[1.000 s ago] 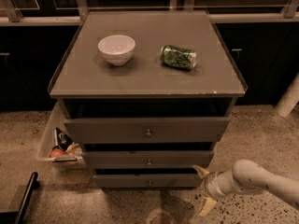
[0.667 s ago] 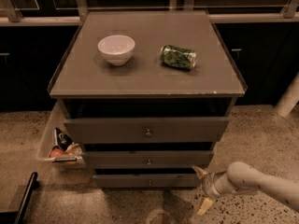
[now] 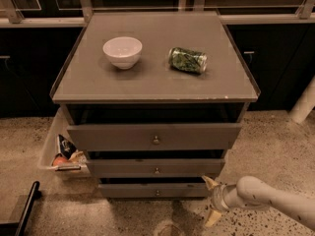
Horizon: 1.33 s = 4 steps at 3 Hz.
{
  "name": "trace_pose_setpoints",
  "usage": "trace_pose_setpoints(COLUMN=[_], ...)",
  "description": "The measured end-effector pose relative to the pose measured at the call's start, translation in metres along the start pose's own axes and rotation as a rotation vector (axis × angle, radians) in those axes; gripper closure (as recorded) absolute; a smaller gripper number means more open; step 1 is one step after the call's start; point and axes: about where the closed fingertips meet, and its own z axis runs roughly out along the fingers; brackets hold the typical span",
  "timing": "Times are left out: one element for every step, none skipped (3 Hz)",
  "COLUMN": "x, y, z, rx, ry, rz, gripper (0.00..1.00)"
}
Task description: Open bottom drawer
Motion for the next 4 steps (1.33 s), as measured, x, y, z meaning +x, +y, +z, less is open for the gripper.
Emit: trace_pose_setpoints(x=[0.014, 0.032, 0.032, 0.031], y=[-0.006, -0.006, -0.006, -0.007], z=[0.035, 0.089, 0.089, 0.095], rx=[0.068, 0.120, 0.120, 0.123], ry=[-0.002, -0.032, -0.032, -0.020], rz=[-0.029, -0.072, -0.072, -0.104], gripper=[0.00, 0.00, 0.00, 0.00])
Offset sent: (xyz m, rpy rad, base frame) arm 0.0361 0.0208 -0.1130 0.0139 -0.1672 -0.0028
